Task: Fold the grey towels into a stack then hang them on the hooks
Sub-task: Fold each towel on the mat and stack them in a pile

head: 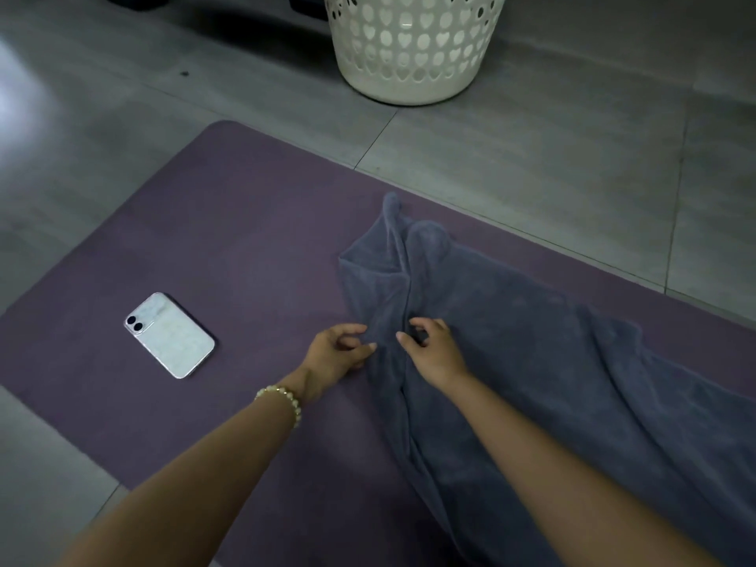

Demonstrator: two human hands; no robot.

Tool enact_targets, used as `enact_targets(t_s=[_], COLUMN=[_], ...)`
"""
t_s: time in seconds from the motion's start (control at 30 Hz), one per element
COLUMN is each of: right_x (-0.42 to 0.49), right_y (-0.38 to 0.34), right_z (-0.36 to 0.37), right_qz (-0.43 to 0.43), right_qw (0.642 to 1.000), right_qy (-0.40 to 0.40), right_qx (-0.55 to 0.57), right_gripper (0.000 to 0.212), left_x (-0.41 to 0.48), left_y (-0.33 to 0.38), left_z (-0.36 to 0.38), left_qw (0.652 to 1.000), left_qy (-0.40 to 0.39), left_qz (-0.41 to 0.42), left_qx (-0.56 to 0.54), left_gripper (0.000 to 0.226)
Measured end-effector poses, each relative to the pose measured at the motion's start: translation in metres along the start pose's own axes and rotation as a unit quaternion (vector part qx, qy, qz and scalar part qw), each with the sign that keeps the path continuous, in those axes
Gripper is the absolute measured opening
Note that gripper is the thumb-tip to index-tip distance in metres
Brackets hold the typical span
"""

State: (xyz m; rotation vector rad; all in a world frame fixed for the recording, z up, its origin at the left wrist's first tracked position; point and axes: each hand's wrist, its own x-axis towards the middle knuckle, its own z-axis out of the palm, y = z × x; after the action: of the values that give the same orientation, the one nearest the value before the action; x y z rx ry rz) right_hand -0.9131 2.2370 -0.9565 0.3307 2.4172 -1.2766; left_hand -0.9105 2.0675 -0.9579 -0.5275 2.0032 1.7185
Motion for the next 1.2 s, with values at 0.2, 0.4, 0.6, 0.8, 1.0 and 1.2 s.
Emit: enact_targets(t_s=[0.2,0.4,0.6,0.8,1.0,1.2], right_x=[-0.005,-0.013,-0.025,-0.030,-0.043,-0.060], right_y=[-0.008,-0.033,-0.061,-0.060,-0.050,-0.051], right_z=[0.010,0.038,0.058,0.063,0.084,0.108], right_qz=[0.044,0.068,0.037,0.042,0.064,0.034], right_qw=[0.997,0.989,0.953,0.950,0.940,0.922], right_qy=[-0.021,-0.077,-0.213,-0.235,-0.305,-0.350], right_qx=[0.066,0.104,0.213,0.201,0.142,0.160], right_gripper=[0.026,0.057,0.046,0.036,0.047,0.044], left_x=[-0.009,-0.022,-0.023,-0.026,-0.029,-0.037], left_y=[-0.004,-0.026,-0.008,-0.015,-0.036,-0.062], left_z=[-0.021,-0.057,-0.070,-0.079,-0.083,-0.114], left_qw=[0.989,0.996,0.988,0.969,0.975,0.926], left_qy=[-0.002,0.062,0.010,-0.048,0.157,0.315], left_qz=[-0.021,-0.018,-0.081,-0.095,-0.050,-0.052], left_qx=[-0.144,-0.069,-0.130,-0.225,-0.148,-0.202], left_gripper=[0.027,0.017,0.041,0.065,0.038,0.002])
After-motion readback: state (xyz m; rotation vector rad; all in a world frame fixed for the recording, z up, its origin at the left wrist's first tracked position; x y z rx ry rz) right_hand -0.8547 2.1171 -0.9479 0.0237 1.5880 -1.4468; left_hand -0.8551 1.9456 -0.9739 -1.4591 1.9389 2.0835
